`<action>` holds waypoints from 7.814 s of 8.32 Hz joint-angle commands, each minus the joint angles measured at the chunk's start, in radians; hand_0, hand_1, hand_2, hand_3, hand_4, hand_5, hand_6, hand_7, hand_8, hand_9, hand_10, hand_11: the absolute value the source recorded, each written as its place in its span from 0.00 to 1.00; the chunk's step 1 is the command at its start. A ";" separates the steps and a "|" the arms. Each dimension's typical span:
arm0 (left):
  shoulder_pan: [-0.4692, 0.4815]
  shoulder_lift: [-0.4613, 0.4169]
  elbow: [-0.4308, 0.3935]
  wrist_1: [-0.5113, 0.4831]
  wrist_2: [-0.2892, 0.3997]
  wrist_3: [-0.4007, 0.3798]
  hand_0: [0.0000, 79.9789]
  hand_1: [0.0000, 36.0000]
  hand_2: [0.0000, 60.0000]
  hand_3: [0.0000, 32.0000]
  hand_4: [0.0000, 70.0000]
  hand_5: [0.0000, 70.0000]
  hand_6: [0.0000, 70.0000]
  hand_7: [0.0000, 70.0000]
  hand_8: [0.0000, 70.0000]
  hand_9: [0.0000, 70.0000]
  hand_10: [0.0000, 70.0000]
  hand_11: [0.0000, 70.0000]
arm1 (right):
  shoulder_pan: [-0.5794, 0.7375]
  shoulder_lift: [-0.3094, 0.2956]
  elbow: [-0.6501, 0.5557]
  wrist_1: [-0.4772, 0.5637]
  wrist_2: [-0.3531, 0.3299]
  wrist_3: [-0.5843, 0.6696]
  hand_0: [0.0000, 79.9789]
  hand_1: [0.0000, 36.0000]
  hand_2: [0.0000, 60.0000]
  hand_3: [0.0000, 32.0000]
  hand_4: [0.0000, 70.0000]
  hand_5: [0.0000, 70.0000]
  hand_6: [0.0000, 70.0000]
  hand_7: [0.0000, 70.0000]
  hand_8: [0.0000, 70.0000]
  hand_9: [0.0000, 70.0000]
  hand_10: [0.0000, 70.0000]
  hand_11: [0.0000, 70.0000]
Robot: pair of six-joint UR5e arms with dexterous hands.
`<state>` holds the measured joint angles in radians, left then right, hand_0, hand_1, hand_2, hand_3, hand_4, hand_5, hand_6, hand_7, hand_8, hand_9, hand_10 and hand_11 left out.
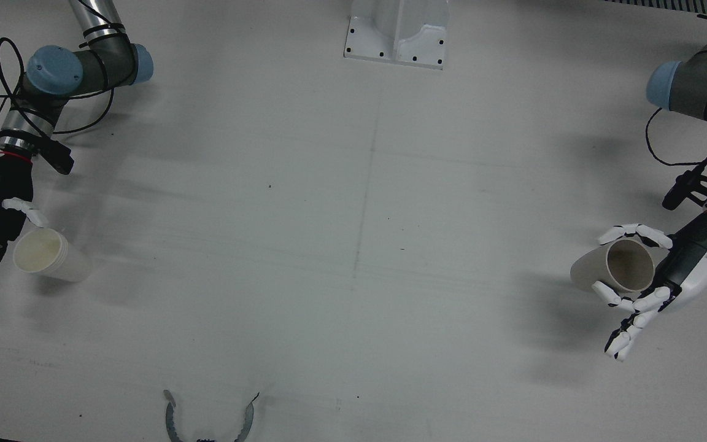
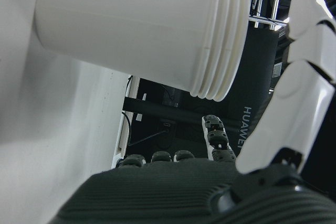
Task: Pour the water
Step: 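Close the right hand around the cup and lift it, then carry the left hand's cup toward the table center, then bring the right hand's cup over the left hand's cup, then tilt the right hand's cup to pour into the left cup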
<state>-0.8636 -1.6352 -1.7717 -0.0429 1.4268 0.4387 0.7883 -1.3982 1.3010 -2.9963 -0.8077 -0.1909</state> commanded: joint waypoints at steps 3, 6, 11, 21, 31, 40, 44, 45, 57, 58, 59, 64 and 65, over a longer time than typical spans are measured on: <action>0.000 0.000 0.000 0.000 0.001 0.000 0.53 1.00 1.00 0.00 0.37 0.64 0.03 0.11 0.00 0.00 0.03 0.08 | -0.030 0.033 -0.040 -0.001 0.004 0.001 0.57 0.41 0.29 0.03 0.01 0.08 0.00 0.00 0.00 0.00 0.00 0.00; -0.002 0.002 0.005 -0.002 0.001 0.000 0.52 1.00 1.00 0.00 0.37 0.64 0.03 0.10 0.00 0.00 0.04 0.08 | -0.052 0.038 -0.040 -0.003 0.004 -0.002 0.57 0.41 0.30 0.01 0.03 0.08 0.00 0.00 0.00 0.00 0.00 0.00; 0.002 0.000 0.006 -0.002 0.001 0.002 0.52 1.00 1.00 0.00 0.37 0.64 0.03 0.11 0.00 0.00 0.03 0.08 | -0.054 0.048 -0.045 -0.006 0.005 -0.009 0.57 0.42 0.34 0.00 0.13 0.10 0.00 0.00 0.00 0.00 0.00 0.00; 0.003 -0.015 -0.014 0.002 0.004 0.003 0.53 1.00 1.00 0.00 0.38 0.67 0.04 0.13 0.00 0.00 0.03 0.07 | -0.028 0.047 0.018 -0.013 -0.002 0.019 0.60 0.49 0.61 0.00 0.52 0.51 0.33 0.54 0.25 0.37 0.22 0.33; 0.095 -0.351 -0.031 0.239 0.038 0.038 0.48 1.00 1.00 0.00 0.39 0.73 0.05 0.14 0.00 0.01 0.04 0.08 | 0.071 0.039 0.164 -0.042 -0.019 0.014 0.61 0.65 1.00 0.00 0.42 0.92 0.57 0.81 0.46 0.65 0.31 0.47; 0.323 -0.731 0.191 0.331 0.037 0.342 0.41 1.00 1.00 0.00 0.36 0.65 0.06 0.14 0.00 0.01 0.04 0.09 | 0.077 0.048 0.204 -0.044 -0.019 -0.001 0.63 0.68 0.97 0.00 0.46 0.92 0.53 0.77 0.38 0.56 0.26 0.40; 0.339 -0.741 0.258 0.311 0.037 0.345 0.42 1.00 1.00 0.00 0.36 0.65 0.06 0.14 0.00 0.01 0.04 0.08 | 0.074 0.091 0.427 -0.165 -0.037 -0.244 0.62 0.78 1.00 0.00 0.43 0.91 0.55 0.78 0.38 0.54 0.30 0.45; 0.339 -0.741 0.256 0.313 0.038 0.345 0.42 1.00 1.00 0.00 0.36 0.65 0.06 0.14 0.00 0.01 0.04 0.08 | 0.077 0.131 0.470 -0.182 -0.107 -0.331 0.62 0.83 1.00 0.00 0.44 0.95 0.57 0.81 0.38 0.54 0.31 0.47; 0.316 -0.761 0.242 0.316 0.038 0.333 0.42 1.00 1.00 0.00 0.36 0.65 0.06 0.13 0.00 0.01 0.04 0.09 | -0.129 0.177 0.863 -0.530 -0.320 -1.102 0.64 1.00 1.00 0.00 0.49 1.00 0.66 0.90 0.35 0.49 0.41 0.62; 0.318 -0.761 0.242 0.316 0.038 0.331 0.42 1.00 1.00 0.00 0.36 0.65 0.06 0.13 0.00 0.01 0.04 0.08 | -0.129 0.179 0.863 -0.539 -0.320 -1.102 0.64 1.00 1.00 0.00 0.49 1.00 0.68 0.90 0.37 0.51 0.42 0.64; 0.318 -0.762 0.241 0.316 0.040 0.331 0.43 1.00 1.00 0.00 0.36 0.65 0.06 0.13 0.00 0.01 0.04 0.09 | -0.130 0.182 0.860 -0.540 -0.320 -1.105 0.65 1.00 1.00 0.00 0.51 1.00 0.69 0.93 0.38 0.53 0.42 0.64; 0.226 -0.749 0.134 0.365 0.066 0.315 0.43 1.00 1.00 0.00 0.35 0.64 0.05 0.13 0.00 0.00 0.04 0.08 | -0.035 0.182 0.879 -0.524 -0.129 -1.016 0.62 1.00 1.00 0.00 0.43 0.97 0.64 0.81 0.38 0.52 0.48 0.71; 0.177 -0.743 0.132 0.386 0.070 0.264 0.43 1.00 1.00 0.00 0.34 0.64 0.06 0.13 0.00 0.01 0.04 0.08 | -0.003 0.159 0.844 -0.518 -0.067 -0.954 0.61 1.00 1.00 0.00 0.44 0.92 0.64 0.80 0.41 0.57 0.51 0.75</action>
<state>-0.5928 -2.3916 -1.6000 0.3099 1.4812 0.7640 0.7165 -1.2102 2.1837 -3.5253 -1.0171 -1.2632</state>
